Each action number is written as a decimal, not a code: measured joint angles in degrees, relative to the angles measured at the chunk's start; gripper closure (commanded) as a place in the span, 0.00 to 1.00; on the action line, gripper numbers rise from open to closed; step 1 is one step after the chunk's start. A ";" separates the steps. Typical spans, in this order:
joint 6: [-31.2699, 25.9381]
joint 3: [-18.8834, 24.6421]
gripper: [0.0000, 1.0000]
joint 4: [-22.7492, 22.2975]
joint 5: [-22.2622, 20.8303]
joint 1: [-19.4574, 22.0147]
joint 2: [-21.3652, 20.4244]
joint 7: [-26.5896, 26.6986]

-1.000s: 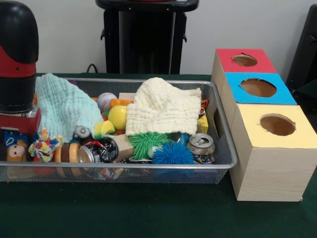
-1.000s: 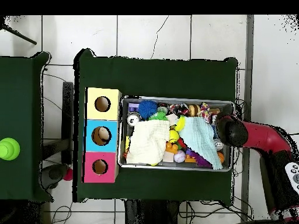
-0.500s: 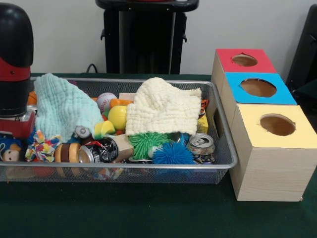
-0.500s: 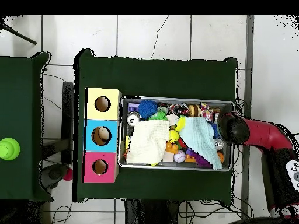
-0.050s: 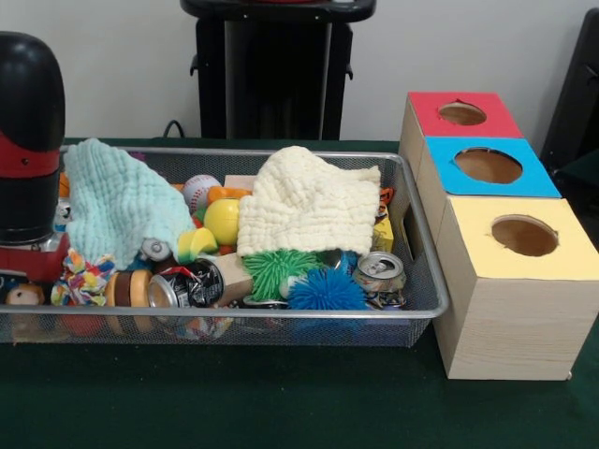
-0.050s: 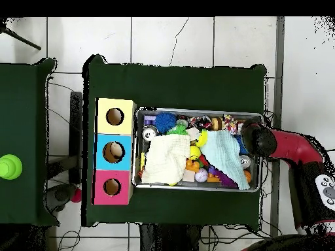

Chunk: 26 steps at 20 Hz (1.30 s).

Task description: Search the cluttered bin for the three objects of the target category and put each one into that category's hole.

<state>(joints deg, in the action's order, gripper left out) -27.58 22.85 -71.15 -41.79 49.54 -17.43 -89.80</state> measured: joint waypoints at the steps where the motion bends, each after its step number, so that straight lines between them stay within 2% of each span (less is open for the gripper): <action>1: -0.33 0.11 0.00 0.09 -0.02 0.03 0.02 0.08; 5: -3.33 1.02 0.00 1.35 0.11 0.19 0.41 0.21; 6: -5.15 1.27 1.00 2.47 0.18 0.21 0.83 0.21; 19: -9.72 2.43 1.00 4.22 1.19 0.66 1.53 0.25; 26: -17.29 2.42 1.00 3.68 3.61 1.49 1.03 0.25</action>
<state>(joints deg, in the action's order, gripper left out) -44.87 25.26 -67.48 -38.18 51.03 -16.40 -89.55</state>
